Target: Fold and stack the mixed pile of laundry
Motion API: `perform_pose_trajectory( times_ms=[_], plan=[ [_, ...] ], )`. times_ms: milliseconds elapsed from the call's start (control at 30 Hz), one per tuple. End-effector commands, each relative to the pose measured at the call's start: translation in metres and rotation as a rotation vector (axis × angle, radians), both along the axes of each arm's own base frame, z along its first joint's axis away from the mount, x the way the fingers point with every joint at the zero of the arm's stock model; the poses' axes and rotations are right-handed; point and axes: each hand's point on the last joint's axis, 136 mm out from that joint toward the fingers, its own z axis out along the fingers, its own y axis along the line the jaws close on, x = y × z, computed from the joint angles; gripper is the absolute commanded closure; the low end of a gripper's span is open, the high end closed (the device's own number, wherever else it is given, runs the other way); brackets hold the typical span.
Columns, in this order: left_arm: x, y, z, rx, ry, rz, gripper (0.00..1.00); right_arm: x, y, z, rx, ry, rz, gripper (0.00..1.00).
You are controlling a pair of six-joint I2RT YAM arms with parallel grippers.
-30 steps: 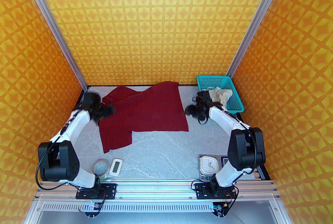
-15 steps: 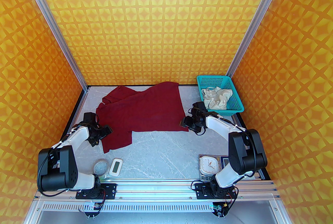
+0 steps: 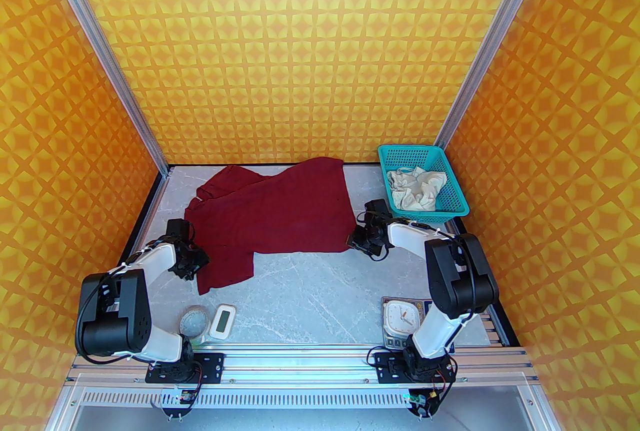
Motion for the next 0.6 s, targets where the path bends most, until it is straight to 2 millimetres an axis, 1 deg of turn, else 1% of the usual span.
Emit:
perform_pose_trajectory(
  times_ms=[0,100,133,200,267,300,367,433,467,500,533,567],
  plan=[
    [0.034,-0.022,0.023,-0.073,-0.184,-0.063,0.81,0.000,-0.002,-0.016,-0.027,0.034,-0.020,0.80],
    [0.040,-0.023,0.043,-0.062,-0.245,-0.088,0.96,0.009,-0.002,-0.009,-0.025,-0.002,-0.030,0.93],
    [0.042,-0.025,0.050,-0.067,-0.273,-0.097,1.00,0.014,-0.001,-0.004,-0.019,-0.026,-0.032,0.99],
    [0.049,-0.030,0.070,-0.086,-0.346,-0.123,1.00,0.021,0.001,0.008,-0.008,-0.071,-0.033,1.00],
    [0.055,-0.035,0.098,-0.095,-0.443,-0.151,1.00,0.028,0.001,0.025,-0.004,-0.122,-0.039,1.00],
    [0.057,-0.036,0.115,-0.092,-0.500,-0.164,1.00,0.031,-0.001,0.037,-0.009,-0.156,-0.042,1.00],
    [0.059,-0.039,0.153,-0.086,-0.607,-0.191,1.00,0.036,-0.005,0.066,-0.024,-0.230,-0.050,1.00],
    [0.059,-0.043,0.203,-0.080,-0.718,-0.219,1.00,0.039,-0.010,0.105,-0.046,-0.318,-0.055,1.00],
    [0.054,-0.045,0.242,-0.070,-0.808,-0.243,1.00,0.040,-0.014,0.128,-0.059,-0.366,-0.061,1.00],
    [0.051,-0.048,0.269,-0.060,-0.862,-0.267,1.00,0.040,-0.017,0.153,-0.071,-0.414,-0.067,1.00],
    [0.045,-0.051,0.302,-0.040,-0.929,-0.298,1.00,0.039,-0.021,0.175,-0.084,-0.457,-0.071,1.00],
    [0.039,-0.052,0.328,-0.018,-0.980,-0.317,1.00,0.037,-0.024,0.201,-0.094,-0.508,-0.077,1.00]
  ],
)
